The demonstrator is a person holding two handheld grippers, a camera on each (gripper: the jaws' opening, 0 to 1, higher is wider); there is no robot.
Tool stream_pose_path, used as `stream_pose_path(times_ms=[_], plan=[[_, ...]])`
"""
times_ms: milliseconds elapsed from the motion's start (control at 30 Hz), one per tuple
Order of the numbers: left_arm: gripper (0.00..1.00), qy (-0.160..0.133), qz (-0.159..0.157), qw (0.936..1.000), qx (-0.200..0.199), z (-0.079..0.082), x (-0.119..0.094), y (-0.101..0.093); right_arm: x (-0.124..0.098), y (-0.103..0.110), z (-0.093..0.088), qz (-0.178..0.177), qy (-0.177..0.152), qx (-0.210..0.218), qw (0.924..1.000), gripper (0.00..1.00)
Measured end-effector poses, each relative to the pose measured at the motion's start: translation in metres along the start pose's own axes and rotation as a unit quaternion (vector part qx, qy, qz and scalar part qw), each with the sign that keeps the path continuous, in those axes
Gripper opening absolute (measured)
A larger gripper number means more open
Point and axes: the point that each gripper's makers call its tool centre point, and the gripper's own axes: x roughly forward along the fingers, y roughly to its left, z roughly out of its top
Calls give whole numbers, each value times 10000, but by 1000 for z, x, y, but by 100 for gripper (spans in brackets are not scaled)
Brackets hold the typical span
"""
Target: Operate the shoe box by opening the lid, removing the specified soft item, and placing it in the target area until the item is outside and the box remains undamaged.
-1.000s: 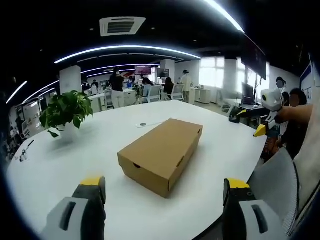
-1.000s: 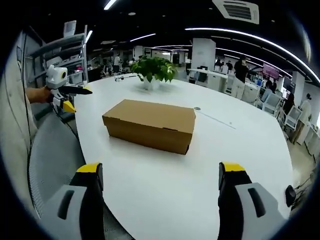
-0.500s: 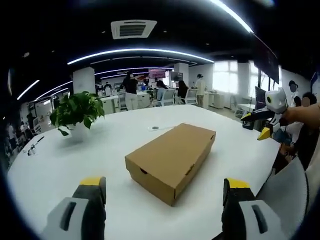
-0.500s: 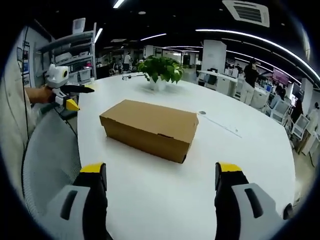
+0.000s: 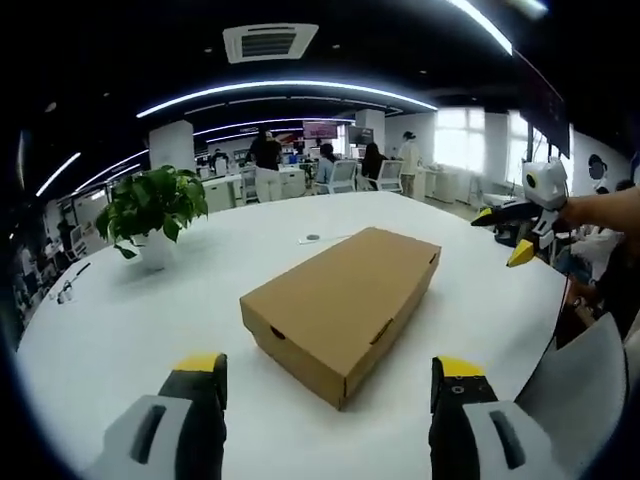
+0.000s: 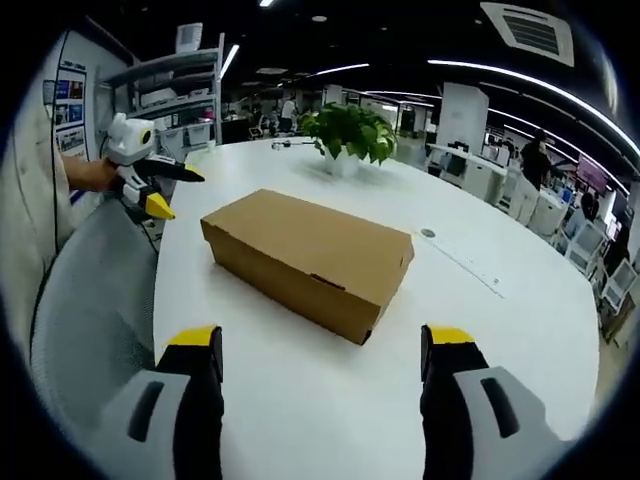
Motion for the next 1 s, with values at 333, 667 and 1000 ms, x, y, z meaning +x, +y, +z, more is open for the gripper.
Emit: stream_pose_path(times_ms=[333, 667, 1000], plan=[[73, 195, 69, 9998, -59, -7, 17, -5, 22, -11, -2, 360, 150, -194, 9991, 70], [61, 418, 77, 9986, -317, -18, 38, -10, 47, -25, -4, 530, 281, -353, 9976, 60], [55, 524, 263, 9973, -434, -24, 59, -12, 71, -28, -13, 742, 568, -470, 9945, 52]])
